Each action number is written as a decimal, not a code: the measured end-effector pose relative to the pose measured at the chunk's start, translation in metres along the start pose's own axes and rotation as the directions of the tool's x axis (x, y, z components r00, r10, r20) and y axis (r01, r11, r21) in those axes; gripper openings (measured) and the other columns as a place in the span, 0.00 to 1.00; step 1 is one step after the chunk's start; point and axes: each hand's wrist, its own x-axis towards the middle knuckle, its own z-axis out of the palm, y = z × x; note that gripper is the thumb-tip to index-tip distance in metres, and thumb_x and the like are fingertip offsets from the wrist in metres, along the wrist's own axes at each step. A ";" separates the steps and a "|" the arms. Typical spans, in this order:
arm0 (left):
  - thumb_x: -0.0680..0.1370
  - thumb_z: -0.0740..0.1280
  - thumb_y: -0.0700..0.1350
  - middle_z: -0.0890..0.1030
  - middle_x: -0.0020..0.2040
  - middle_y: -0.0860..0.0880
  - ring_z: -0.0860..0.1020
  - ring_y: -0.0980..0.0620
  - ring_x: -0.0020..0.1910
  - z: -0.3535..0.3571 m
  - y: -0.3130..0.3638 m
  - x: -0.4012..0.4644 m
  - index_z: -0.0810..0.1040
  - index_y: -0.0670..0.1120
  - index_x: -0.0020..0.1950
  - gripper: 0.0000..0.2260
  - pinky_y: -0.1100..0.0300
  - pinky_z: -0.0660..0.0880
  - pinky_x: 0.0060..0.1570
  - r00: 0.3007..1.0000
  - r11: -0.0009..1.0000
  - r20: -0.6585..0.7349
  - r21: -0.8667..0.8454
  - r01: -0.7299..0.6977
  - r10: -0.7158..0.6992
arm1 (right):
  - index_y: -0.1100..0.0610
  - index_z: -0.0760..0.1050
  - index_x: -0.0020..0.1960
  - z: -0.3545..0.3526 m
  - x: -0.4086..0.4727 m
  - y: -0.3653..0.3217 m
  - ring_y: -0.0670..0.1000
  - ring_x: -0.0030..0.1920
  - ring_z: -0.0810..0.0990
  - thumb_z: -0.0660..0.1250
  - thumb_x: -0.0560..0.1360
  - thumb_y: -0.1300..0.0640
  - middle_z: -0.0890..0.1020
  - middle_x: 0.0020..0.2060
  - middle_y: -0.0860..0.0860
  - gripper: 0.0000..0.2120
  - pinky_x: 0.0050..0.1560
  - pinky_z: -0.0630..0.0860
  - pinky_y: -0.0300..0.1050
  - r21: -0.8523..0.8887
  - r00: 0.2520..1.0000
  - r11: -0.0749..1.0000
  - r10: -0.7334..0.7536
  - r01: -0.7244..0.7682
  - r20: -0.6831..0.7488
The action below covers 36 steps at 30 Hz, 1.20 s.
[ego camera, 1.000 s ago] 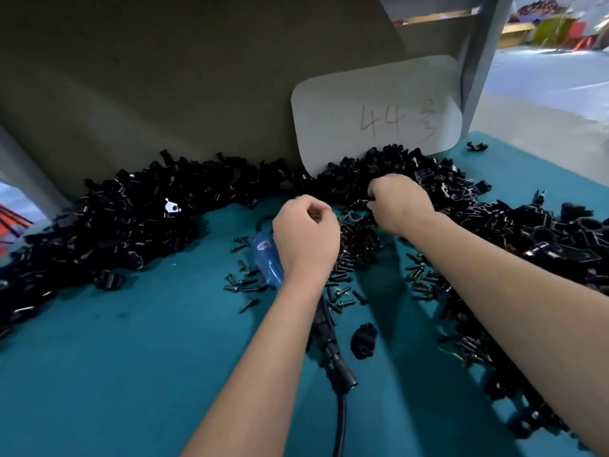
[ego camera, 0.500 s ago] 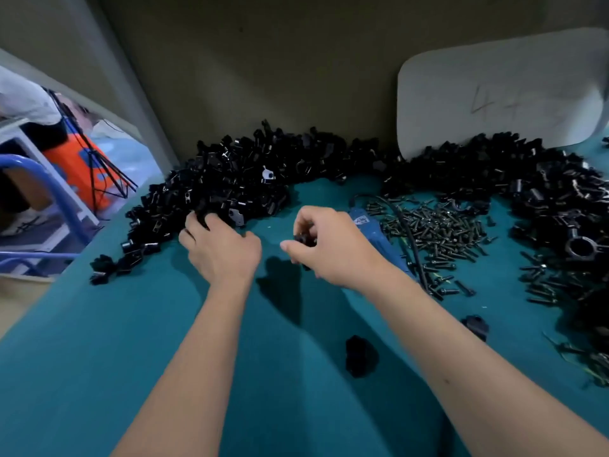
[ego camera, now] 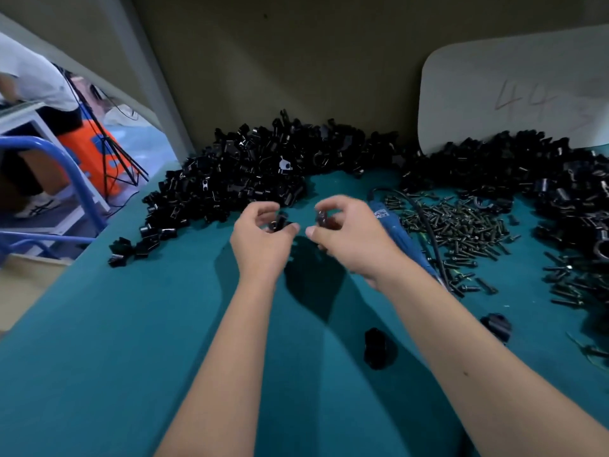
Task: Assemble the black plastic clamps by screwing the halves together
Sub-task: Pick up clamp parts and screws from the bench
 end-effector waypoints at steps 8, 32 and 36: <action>0.76 0.69 0.31 0.85 0.55 0.38 0.85 0.43 0.52 0.039 0.029 -0.063 0.80 0.41 0.62 0.16 0.58 0.82 0.52 0.815 0.510 0.578 -0.716 0.477 0.049 | 0.58 0.79 0.58 -0.096 -0.026 -0.005 0.51 0.30 0.78 0.73 0.79 0.54 0.84 0.40 0.58 0.11 0.24 0.68 0.39 0.331 0.982 0.931 -0.103 0.150 -0.157; 0.78 0.64 0.27 0.81 0.51 0.41 0.74 0.53 0.36 0.065 0.025 -0.074 0.82 0.46 0.42 0.16 0.63 0.75 0.40 0.781 0.724 0.616 -0.586 0.363 0.106 | 0.57 0.81 0.57 -0.137 -0.045 0.027 0.55 0.40 0.80 0.76 0.72 0.69 0.84 0.49 0.53 0.16 0.38 0.76 0.44 0.345 0.980 0.919 -0.159 0.191 -0.120; 0.77 0.66 0.25 0.85 0.53 0.45 0.82 0.50 0.48 0.069 0.022 -0.076 0.82 0.53 0.63 0.26 0.60 0.80 0.53 0.790 0.793 0.584 -0.565 0.230 0.187 | 0.58 0.80 0.55 -0.134 -0.046 0.027 0.53 0.41 0.82 0.74 0.74 0.72 0.84 0.49 0.61 0.14 0.39 0.78 0.45 0.318 0.987 0.934 -0.148 0.161 -0.066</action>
